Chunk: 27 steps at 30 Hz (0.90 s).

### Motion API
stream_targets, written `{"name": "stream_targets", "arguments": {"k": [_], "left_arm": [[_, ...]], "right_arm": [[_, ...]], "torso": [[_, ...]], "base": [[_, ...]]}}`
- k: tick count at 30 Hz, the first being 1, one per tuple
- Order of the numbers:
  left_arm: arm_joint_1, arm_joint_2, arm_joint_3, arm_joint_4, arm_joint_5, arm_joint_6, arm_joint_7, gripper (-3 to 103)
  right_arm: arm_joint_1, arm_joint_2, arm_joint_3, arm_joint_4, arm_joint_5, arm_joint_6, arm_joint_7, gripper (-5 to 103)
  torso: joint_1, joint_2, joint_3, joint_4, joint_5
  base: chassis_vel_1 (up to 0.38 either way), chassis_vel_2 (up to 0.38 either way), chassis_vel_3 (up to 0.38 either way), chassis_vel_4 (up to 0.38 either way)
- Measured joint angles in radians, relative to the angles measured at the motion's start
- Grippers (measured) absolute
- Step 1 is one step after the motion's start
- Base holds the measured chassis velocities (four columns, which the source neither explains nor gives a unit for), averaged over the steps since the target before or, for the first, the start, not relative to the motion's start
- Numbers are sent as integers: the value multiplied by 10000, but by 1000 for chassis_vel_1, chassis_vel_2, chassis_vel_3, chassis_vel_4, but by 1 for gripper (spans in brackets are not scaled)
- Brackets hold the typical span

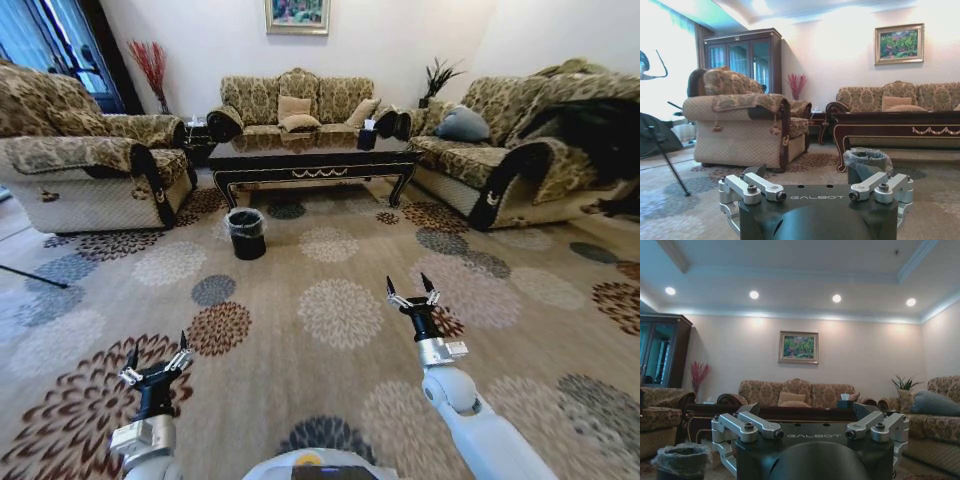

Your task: Move to the front of the table and pick up the trash from the floor, then place it into the trash bin.

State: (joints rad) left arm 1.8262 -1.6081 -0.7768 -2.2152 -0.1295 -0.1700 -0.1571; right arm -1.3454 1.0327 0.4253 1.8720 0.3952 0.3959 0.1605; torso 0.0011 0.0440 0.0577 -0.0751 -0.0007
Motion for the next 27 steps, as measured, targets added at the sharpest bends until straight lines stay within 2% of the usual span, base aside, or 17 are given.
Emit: {"name": "stream_targets", "arguments": {"k": [4, 8, 27], "left_arm": [[2, 0, -6, 0, 1, -1, -6, 100], [0, 0, -4, 0, 0, -1, -7, 100], [-1, 0, -2, 0, 1, -1, -4, 100]], "right_arm": [[-2, 0, 0, 0, 0, 0, 0, 100], [-2, 0, 0, 0, 0, 0, 0, 100], [0, 1, -1, 0, 0, 0, 0, 100]], "torso": [[-2, 3, -2, -1, 7], [-2, 2, 1, -2, 6], [2, -1, 2, 0, 7]], "base": [[252, -252, -287, 292], [68, -68, -80, 42], [-20, 15, 27, -9]]}}
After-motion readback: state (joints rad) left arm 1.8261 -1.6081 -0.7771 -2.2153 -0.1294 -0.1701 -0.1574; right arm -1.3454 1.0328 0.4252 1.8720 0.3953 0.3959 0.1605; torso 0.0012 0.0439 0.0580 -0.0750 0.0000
